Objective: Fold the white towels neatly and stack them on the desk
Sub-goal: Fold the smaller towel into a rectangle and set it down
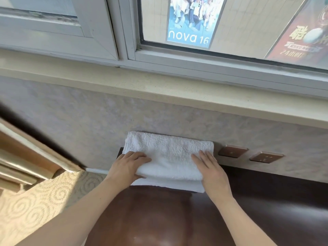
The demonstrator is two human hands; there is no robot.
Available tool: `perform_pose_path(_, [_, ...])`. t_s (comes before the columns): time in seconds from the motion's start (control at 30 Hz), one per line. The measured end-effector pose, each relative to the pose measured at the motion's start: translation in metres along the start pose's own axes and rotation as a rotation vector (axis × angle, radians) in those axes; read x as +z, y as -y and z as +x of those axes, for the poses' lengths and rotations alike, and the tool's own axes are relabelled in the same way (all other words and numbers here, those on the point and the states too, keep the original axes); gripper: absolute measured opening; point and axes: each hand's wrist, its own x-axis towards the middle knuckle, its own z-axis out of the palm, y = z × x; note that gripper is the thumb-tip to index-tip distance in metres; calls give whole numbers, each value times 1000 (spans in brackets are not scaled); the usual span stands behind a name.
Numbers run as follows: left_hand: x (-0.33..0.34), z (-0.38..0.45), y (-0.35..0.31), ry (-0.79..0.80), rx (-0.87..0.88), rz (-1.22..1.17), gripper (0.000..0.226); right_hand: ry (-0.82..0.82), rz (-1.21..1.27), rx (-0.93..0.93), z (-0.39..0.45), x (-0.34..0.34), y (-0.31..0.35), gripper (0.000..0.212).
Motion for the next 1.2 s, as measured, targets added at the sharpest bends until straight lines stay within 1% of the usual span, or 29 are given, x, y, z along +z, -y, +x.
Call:
perform_pose_path(0.07, [1, -3, 0, 80, -23, -14, 80, 22, -7, -18, -6, 5, -1, 93])
perform_pose_path(0.13, [-1, -4, -3, 174, -51, -19, 87, 83, 8, -10, -14, 13, -4, 105])
perform_pose_path(0.2, [-5, -3, -9, 225, -103, -65, 95, 162, 19, 12, -18, 12, -4, 111])
perform_pose_path(0.27, [-10, 2, -19, 208, -115, -106, 101, 212, -35, 25, -18, 2, 0, 108])
perform_pose_path(0.33, [-8, 8, -29, 211, -79, -146, 107, 317, -53, 55, -16, -12, 10, 97])
perform_pose_path(0.37, [-4, 13, -35, 225, -55, -156, 109, 341, -40, 70, -14, -19, 15, 94])
perform_pose_path(0.43, [5, 23, -45, 230, -6, -145, 103, 358, 20, 74, -7, -29, 28, 91])
perform_pose_path(0.5, [15, 34, -55, 221, 16, -107, 87, 325, 64, 47, 3, -29, 39, 81])
perform_pose_path(0.57, [21, 45, -65, 219, -5, -41, 80, 281, 101, 73, 16, -20, 46, 66])
perform_pose_path(0.63, [26, 52, -72, 221, -50, 4, 74, 266, 95, 124, 26, -6, 48, 58])
perform_pose_path(0.73, [33, 56, -70, 203, -86, 16, 64, 194, -3, 159, 30, 19, 47, 60])
perform_pose_path(0.83, [38, 58, -60, 188, -67, 41, 65, 111, -32, 165, 34, 28, 47, 56])
perform_pose_path(1.07, [48, 73, -51, 162, -50, 24, 70, 97, -34, 105, 42, 36, 28, 54])
perform_pose_path(1.2, [47, 69, -43, 136, -32, 33, 64, 81, -30, 90, 39, 38, 23, 57])
